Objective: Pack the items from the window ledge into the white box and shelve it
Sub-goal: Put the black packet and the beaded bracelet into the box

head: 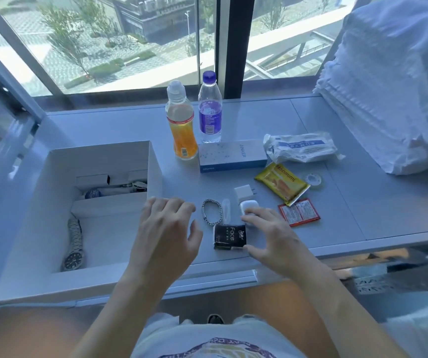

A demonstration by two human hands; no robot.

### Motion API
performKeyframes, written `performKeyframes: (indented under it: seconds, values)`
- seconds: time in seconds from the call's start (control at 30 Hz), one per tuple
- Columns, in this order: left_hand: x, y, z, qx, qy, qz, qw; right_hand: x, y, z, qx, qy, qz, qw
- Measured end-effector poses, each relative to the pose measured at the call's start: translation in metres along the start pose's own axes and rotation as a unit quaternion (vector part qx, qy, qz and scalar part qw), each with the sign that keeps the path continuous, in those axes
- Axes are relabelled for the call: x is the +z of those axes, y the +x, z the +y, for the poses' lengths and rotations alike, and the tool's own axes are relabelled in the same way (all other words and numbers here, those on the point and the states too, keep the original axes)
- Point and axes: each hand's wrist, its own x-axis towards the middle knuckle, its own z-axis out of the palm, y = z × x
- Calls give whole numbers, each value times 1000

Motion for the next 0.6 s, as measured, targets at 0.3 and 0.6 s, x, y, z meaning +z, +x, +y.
performKeyframes:
  seconds: [0.3,0.6]
  values:
    - [-3,0,2,-32,-22,-18,999,21,14,-17,-9,-48,-45,998]
    - [-4,-1,2,-20,-26,-43,999,19,6,-22,-17,-5,3,1000]
